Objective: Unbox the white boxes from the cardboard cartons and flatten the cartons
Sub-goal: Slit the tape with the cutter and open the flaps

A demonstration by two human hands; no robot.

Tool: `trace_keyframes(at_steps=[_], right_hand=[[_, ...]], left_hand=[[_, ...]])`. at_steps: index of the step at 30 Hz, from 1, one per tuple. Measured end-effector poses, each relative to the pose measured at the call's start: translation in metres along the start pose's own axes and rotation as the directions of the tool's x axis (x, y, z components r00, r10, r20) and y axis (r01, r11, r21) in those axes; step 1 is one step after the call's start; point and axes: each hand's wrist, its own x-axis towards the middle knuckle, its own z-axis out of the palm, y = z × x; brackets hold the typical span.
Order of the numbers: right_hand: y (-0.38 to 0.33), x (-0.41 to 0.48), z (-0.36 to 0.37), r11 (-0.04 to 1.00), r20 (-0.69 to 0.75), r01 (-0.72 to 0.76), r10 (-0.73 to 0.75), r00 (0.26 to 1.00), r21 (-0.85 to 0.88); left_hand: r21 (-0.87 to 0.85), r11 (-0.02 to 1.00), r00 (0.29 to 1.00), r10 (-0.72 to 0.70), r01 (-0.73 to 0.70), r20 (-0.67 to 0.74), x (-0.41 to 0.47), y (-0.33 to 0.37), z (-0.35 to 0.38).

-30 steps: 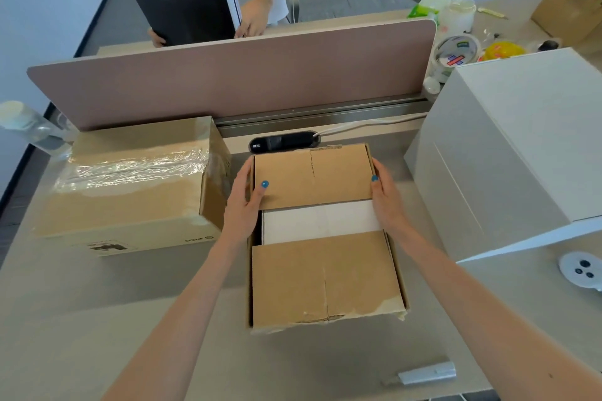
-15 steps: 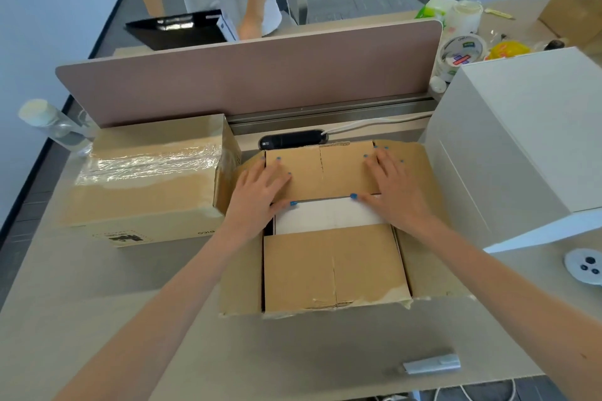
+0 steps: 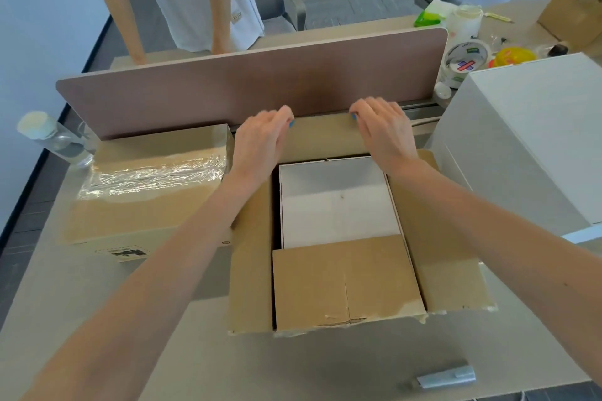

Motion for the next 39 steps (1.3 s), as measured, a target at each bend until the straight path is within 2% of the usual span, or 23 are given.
trace_keyframes(at_steps=[2, 5, 7, 10, 14, 16, 22, 28, 32, 39], right_hand=[[0.005, 0.013, 0.012, 0.995, 0.040, -0.052, 0.056, 0.998, -0.085], [0.012, 0.007, 0.030, 0.977, 0.259, -0.109, 0.155, 0.953, -0.183], [0.016, -0.009, 0.040, 0.974, 0.353, -0.153, 0.204, 0.913, -0.166], [0.019, -0.034, 0.053, 0.980, 0.459, -0.160, 0.197, 0.866, -0.118], [0.017, -0.052, 0.065, 0.982, 0.569, -0.184, 0.179, 0.802, -0.049], [0.016, -0.057, 0.067, 0.988, 0.582, -0.138, 0.155, 0.798, -0.075], [0.015, -0.060, 0.067, 0.989, 0.515, -0.078, 0.132, 0.847, -0.126], [0.015, -0.058, 0.066, 0.988, 0.541, -0.086, 0.143, 0.829, -0.128], [0.018, -0.059, 0.065, 0.992, 0.559, -0.106, 0.123, 0.820, -0.063], [0.011, -0.081, 0.041, 0.985, 0.639, -0.171, 0.117, 0.760, 0.024]], left_hand=[[0.011, 0.998, 0.998, -0.056, 0.056, 0.006, 0.010, -0.011, 0.017], [0.121, 0.982, 0.970, -0.164, 0.143, 0.181, 0.004, -0.024, 0.037], [0.132, 0.976, 0.935, -0.206, 0.174, 0.288, -0.013, -0.027, 0.046], [0.092, 0.971, 0.889, -0.239, 0.221, 0.390, -0.036, -0.025, 0.056], [0.043, 0.975, 0.858, -0.214, 0.220, 0.466, -0.057, -0.018, 0.067], [0.026, 0.974, 0.853, -0.210, 0.226, 0.478, -0.062, -0.013, 0.071], [0.018, 0.956, 0.840, -0.267, 0.294, 0.472, -0.061, -0.008, 0.075], [0.021, 0.953, 0.830, -0.275, 0.304, 0.485, -0.060, -0.009, 0.077], [0.066, 0.962, 0.824, -0.260, 0.263, 0.503, -0.059, -0.006, 0.071], [0.101, 0.990, 0.885, -0.133, 0.098, 0.445, -0.086, 0.019, 0.046]])
